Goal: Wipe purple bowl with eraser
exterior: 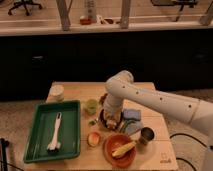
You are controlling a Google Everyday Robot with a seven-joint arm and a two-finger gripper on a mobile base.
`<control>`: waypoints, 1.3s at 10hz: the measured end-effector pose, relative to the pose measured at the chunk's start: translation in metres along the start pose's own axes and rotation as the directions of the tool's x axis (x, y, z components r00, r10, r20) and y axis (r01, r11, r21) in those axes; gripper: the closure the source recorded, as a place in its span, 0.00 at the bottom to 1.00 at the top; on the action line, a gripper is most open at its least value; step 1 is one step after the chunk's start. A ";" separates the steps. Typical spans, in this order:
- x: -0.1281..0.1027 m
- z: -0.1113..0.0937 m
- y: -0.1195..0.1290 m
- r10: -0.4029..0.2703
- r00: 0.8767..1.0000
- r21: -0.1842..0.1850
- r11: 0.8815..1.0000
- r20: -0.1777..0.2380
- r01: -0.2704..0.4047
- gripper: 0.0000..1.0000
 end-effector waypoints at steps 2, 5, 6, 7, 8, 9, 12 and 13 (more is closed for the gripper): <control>0.002 -0.006 0.019 0.033 0.999 -0.002 0.999 -0.017 -0.033 1.00; 0.018 -0.008 0.012 0.038 0.998 -0.005 0.999 -0.041 -0.038 1.00; 0.023 -0.007 0.008 0.032 0.999 -0.010 0.999 -0.042 -0.033 1.00; 0.029 -0.004 0.002 0.021 0.999 -0.015 1.000 -0.044 -0.022 1.00; 0.031 -0.002 -0.003 0.008 0.999 -0.021 1.000 -0.041 -0.009 1.00; 0.031 0.001 -0.008 -0.006 0.999 -0.026 1.000 -0.037 0.005 1.00; 0.017 0.010 -0.047 -0.126 0.992 -0.019 0.992 -0.009 0.126 1.00; 0.009 0.012 -0.053 -0.157 0.988 -0.019 0.987 -0.001 0.157 1.00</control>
